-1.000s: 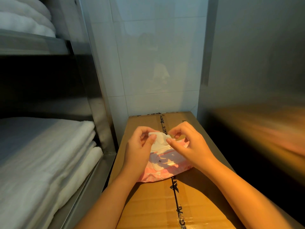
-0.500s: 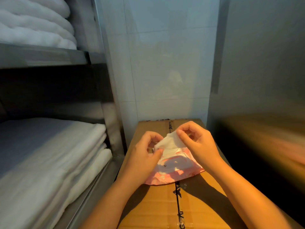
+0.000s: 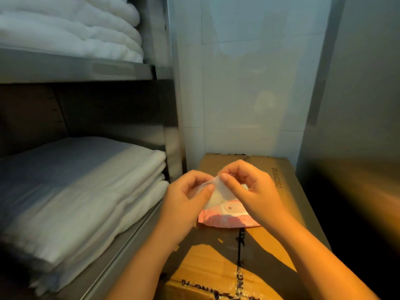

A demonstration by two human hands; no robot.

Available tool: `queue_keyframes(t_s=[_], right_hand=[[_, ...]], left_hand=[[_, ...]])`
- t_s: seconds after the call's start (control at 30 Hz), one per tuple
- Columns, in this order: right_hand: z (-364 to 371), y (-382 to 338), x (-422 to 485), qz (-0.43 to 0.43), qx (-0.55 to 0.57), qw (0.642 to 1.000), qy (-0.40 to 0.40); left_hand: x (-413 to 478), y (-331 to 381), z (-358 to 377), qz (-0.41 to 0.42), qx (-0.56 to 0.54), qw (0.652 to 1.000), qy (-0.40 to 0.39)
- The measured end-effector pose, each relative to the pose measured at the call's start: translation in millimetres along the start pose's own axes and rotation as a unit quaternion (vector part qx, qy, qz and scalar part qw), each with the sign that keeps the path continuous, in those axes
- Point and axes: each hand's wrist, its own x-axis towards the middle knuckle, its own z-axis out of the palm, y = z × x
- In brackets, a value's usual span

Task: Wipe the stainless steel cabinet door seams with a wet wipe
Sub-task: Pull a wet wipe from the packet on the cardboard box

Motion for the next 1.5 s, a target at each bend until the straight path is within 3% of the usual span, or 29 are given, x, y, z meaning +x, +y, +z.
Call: queue_keyframes(t_s=[0.2, 0.33, 0.6, 0.83, 0.93, 1.17, 1.5], right_hand=[[10.1, -29.4, -14.0, 0.026, 0.084, 0.996, -0.019], [10.8, -56.1, -31.2, 0.028, 0.15, 0.987, -0.054], [9.7, -101.1, -93.1, 0.02, 0.137, 0.99, -0.04], [-17.7, -142.8, -156.8, 0.061, 0.058, 0.994, -0.063], [-38.6, -157.3, -183.5, 0.075, 0.013, 0.997, -0.029], [-73.5, -175.3, -211.2, 0.086, -0.011, 0.996, 0.024], [-172.0, -199.9, -255.4, 0.067, -0.081, 0.982, 0.155]], left_hand=[[-26.4, 17.7, -12.6, 0.028, 0.039, 0.997, 0.063], [-46.0, 32.8, -20.6, 0.012, -0.037, 0.995, 0.087], [-106.1, 56.7, -20.7, -0.043, -0.188, 0.98, 0.041], [-160.1, 66.1, 4.1, -0.097, -0.225, 0.969, -0.022], [-179.7, 78.9, 23.7, -0.099, -0.235, 0.964, -0.07], [-189.9, 98.5, 48.3, -0.097, -0.271, 0.952, -0.099], [-190.2, 159.8, 127.8, -0.022, -0.258, 0.964, -0.053]])
